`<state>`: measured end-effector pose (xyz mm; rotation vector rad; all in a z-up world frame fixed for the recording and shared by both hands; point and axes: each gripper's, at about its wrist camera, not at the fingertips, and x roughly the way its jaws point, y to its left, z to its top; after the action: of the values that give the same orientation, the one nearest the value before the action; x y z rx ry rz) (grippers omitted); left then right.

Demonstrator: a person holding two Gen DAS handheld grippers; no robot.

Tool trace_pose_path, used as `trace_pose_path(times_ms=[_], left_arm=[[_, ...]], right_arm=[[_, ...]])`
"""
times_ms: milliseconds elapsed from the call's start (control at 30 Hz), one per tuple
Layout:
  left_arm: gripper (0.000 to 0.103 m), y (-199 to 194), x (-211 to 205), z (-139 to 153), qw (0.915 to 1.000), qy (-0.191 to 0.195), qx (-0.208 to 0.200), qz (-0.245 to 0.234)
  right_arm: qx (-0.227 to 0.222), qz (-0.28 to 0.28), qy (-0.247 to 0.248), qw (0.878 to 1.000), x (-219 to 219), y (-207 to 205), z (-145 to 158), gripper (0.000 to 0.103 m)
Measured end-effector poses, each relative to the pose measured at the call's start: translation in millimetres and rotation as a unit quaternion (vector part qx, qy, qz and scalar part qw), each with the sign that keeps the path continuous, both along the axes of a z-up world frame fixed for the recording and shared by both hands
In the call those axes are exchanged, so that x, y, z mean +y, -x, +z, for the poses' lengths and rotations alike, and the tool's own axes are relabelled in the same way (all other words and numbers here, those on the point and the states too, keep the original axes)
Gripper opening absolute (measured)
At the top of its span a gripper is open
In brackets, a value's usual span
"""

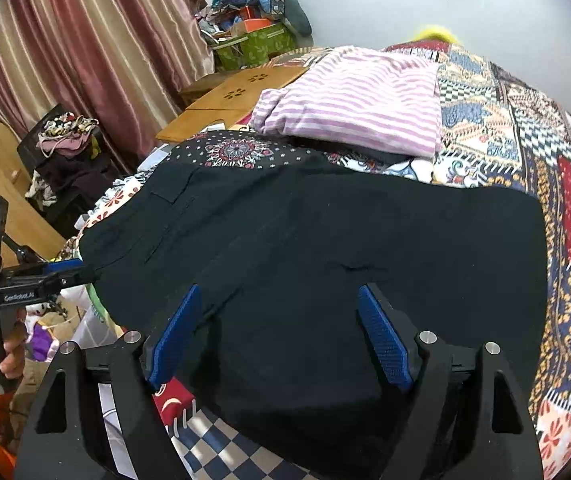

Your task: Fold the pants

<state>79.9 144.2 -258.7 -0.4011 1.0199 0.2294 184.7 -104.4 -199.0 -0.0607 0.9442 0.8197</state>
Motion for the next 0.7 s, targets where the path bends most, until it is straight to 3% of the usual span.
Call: trace_pose_path(times_ms=[200,400,700], left_arm=[[0.063,0,-11,5,0.9999,-0.013,0.004,-0.006],[0.063,-25,-7,-27,0.9993,0.003,0.037,-0.001],[0.065,-59,-5,-25,0.9998,0.016,0.001,0.008]], right_arm=[[0.001,0.000,-0.013,1.000,-5,0,1,0.078],[0.005,-0.003,-0.020,1.000,-9,-3,-1,0.078],[-0.022,-0.005,0.021,1.000,-6,-6,-7,0.078]])
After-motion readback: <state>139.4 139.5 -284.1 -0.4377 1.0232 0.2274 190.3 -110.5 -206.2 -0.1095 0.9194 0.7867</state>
